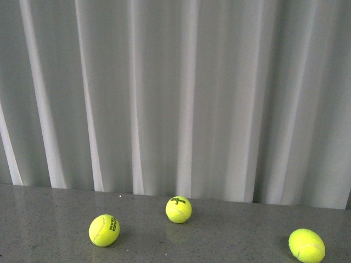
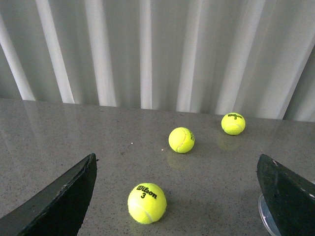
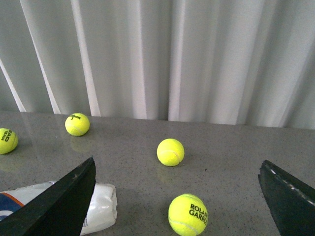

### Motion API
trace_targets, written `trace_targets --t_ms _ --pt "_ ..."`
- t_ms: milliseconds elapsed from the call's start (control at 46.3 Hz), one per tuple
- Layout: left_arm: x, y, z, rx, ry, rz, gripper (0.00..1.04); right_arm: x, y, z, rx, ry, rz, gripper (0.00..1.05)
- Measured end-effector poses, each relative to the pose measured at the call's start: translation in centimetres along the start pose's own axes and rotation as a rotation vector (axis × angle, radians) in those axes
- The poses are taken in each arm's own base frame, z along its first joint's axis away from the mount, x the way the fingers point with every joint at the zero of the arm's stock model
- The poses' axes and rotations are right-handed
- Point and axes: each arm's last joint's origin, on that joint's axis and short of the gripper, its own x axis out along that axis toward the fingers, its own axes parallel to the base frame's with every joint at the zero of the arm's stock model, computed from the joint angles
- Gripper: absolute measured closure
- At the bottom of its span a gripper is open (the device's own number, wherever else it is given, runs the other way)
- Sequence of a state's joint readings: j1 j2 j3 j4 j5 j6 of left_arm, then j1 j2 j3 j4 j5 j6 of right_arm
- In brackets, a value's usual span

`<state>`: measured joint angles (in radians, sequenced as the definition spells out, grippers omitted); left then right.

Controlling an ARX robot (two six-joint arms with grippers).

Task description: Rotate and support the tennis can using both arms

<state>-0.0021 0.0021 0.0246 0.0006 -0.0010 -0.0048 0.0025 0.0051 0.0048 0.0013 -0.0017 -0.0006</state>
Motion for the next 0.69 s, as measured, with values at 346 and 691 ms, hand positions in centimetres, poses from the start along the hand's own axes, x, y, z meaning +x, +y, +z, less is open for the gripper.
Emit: trace_targets --t_ms 346,691 --pt "0.0 0.0 0.0 0.0 0.0 0.0 0.07 0.0 0.0 0.0 0.0 0.0 0.0 0.07" --pt "2.3 -0.1 0.1 -0.285 0.402 -0.118 0.07 0.0 0.0 0.0 0.0 0.0 0.0 0.07"
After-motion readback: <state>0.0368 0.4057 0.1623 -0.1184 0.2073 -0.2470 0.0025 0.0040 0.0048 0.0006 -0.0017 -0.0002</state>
